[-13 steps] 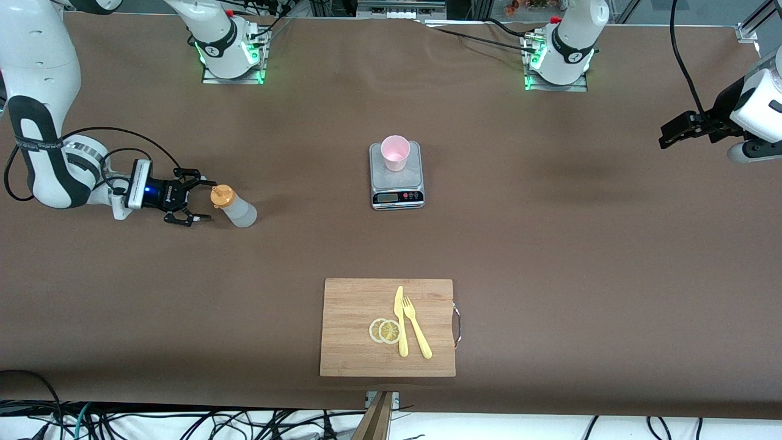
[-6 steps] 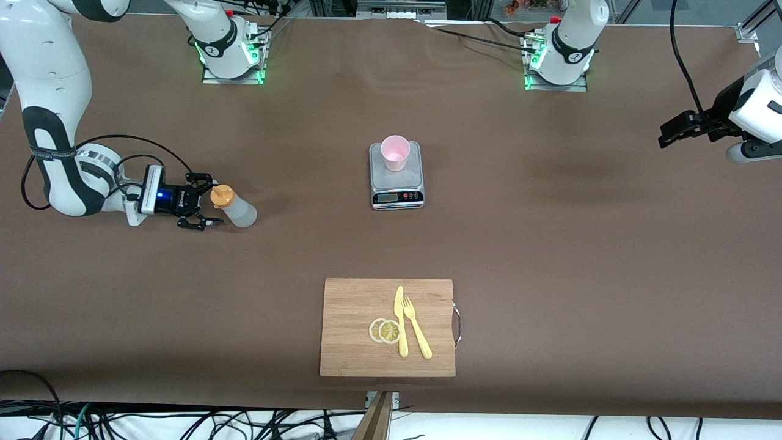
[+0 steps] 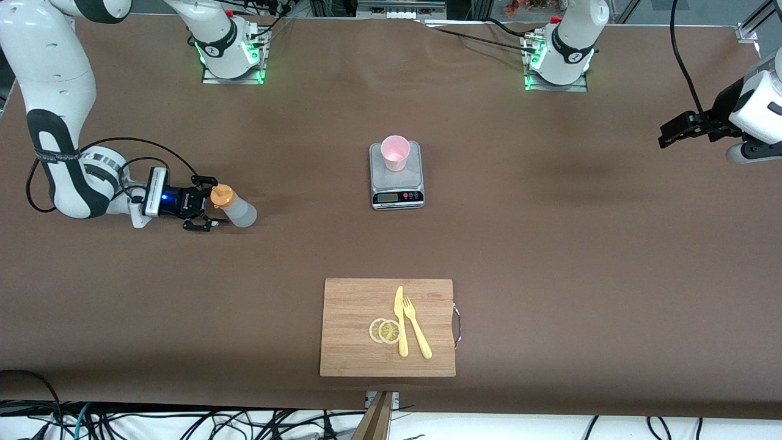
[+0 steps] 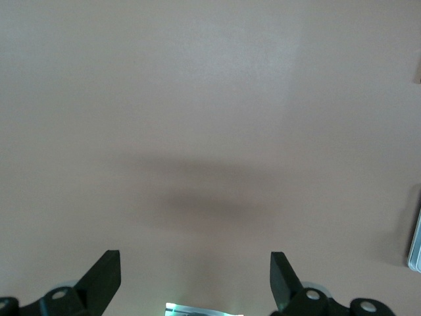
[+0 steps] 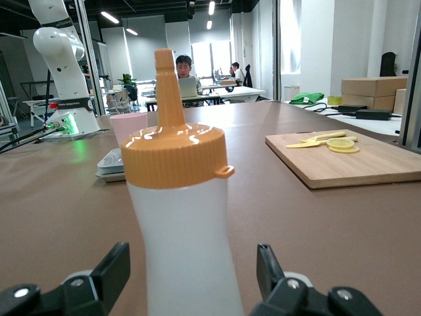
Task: Add sauce to pink cup with both arms
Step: 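Grasp the white squeeze bottle with the right gripper, then lift the bottle with the right gripper and carry it toward the cup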
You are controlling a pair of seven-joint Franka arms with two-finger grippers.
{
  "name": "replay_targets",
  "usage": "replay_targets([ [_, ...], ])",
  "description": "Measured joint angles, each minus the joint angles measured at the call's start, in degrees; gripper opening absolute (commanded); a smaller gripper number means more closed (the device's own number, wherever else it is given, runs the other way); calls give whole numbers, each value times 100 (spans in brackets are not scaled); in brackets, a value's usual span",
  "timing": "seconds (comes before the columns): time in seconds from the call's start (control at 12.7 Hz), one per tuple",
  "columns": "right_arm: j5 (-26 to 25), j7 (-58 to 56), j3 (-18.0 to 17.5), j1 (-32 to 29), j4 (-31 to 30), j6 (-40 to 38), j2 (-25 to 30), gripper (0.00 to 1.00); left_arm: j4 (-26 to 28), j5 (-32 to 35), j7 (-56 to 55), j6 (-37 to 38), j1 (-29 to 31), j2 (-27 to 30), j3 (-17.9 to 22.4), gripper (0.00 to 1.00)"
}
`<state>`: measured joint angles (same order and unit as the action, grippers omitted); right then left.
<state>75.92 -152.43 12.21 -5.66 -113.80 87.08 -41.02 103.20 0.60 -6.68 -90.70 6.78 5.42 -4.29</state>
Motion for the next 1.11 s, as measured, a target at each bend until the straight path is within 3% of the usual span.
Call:
replay_targets([
  [0.24, -2, -36, -10, 134, 17, -1, -93, 36, 0, 0, 0, 0, 0, -1, 6, 100],
  [0.47, -1, -44, -11, 191, 90, -20, -177, 17, 0, 0, 0, 0, 0, -1, 7, 100],
  [1.11, -1, 296, -17, 324, 406, -347, -192, 14, -1, 0, 0, 0, 0, -1, 7, 100],
])
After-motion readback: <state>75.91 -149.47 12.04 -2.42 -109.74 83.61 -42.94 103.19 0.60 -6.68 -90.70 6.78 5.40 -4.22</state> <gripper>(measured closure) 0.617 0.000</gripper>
